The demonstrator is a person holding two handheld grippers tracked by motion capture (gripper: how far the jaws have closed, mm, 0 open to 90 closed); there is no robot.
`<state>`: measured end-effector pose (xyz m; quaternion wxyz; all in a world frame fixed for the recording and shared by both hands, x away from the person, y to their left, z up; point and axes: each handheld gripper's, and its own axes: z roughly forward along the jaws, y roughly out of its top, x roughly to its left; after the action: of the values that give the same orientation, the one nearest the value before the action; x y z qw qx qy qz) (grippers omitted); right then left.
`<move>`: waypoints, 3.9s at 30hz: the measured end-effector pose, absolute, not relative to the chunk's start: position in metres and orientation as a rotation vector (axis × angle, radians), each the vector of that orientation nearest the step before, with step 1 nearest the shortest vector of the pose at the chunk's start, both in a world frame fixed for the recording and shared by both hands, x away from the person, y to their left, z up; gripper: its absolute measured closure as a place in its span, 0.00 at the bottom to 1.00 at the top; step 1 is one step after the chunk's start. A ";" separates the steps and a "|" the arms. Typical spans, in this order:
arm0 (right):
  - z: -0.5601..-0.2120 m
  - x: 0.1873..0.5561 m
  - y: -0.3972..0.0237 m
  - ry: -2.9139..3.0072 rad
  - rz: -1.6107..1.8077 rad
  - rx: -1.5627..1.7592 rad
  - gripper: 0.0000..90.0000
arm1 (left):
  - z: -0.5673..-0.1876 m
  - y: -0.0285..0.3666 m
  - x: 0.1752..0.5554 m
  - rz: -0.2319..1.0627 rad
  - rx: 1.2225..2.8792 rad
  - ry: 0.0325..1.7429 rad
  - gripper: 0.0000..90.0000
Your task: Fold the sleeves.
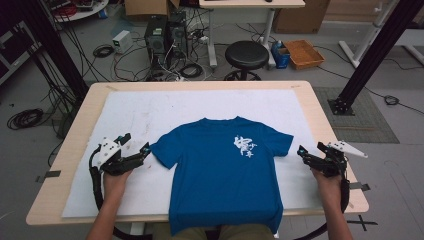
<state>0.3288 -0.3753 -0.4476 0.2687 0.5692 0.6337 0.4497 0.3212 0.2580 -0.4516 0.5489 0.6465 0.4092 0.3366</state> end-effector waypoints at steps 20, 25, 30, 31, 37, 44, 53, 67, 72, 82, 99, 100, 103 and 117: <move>-0.444 0.389 -0.320 1.965 0.833 1.631 0.67 | -0.451 0.255 0.323 0.819 1.549 0.992 0.24; -0.446 0.387 -0.318 2.012 0.878 1.535 0.97 | -0.451 0.254 0.323 0.831 1.557 0.999 0.24; -0.442 0.385 -0.315 2.014 0.932 1.487 0.98 | -0.451 0.254 0.323 0.828 1.556 1.004 0.25; -0.436 0.382 -0.308 2.001 0.980 1.436 0.98 | -0.451 0.254 0.323 0.830 1.556 1.004 0.25; -0.418 0.378 -0.269 2.081 1.074 1.246 0.98 | -0.451 0.254 0.323 0.831 1.563 1.003 0.25; -0.402 0.369 -0.228 2.131 1.339 1.049 0.76 | -0.451 0.254 0.323 0.829 1.564 1.003 0.25; -0.419 0.377 -0.261 2.077 0.997 1.280 0.87 | -0.451 0.254 0.323 0.831 1.567 1.005 0.25; -0.433 0.376 -0.284 2.406 1.269 1.257 0.94 | -0.451 0.253 0.323 0.831 1.564 1.006 0.25; -0.430 0.370 -0.274 2.579 1.408 1.073 0.76 | -0.451 0.254 0.324 0.830 1.564 1.008 0.25; -0.424 0.366 -0.278 2.438 1.337 1.079 0.95 | -0.451 0.253 0.324 0.834 1.574 1.007 0.25; -0.431 0.381 -0.280 2.210 1.080 1.355 0.74 | -0.451 0.252 0.324 0.839 1.580 1.005 0.25; -0.434 0.383 -0.276 2.230 1.030 1.343 0.79 | -0.451 0.252 0.324 0.839 1.580 1.005 0.25; -0.443 0.389 -0.266 2.251 0.884 1.316 0.89 | -0.451 0.252 0.324 0.837 1.581 1.006 0.25; -0.441 0.380 -0.265 2.292 0.920 1.283 1.00 | -0.451 0.252 0.324 0.838 1.581 1.006 0.25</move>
<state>0.3798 -0.2649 -0.4411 0.1785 0.4535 0.8103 0.3252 0.3241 0.2518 -0.4506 0.5179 0.6590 0.4190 0.3491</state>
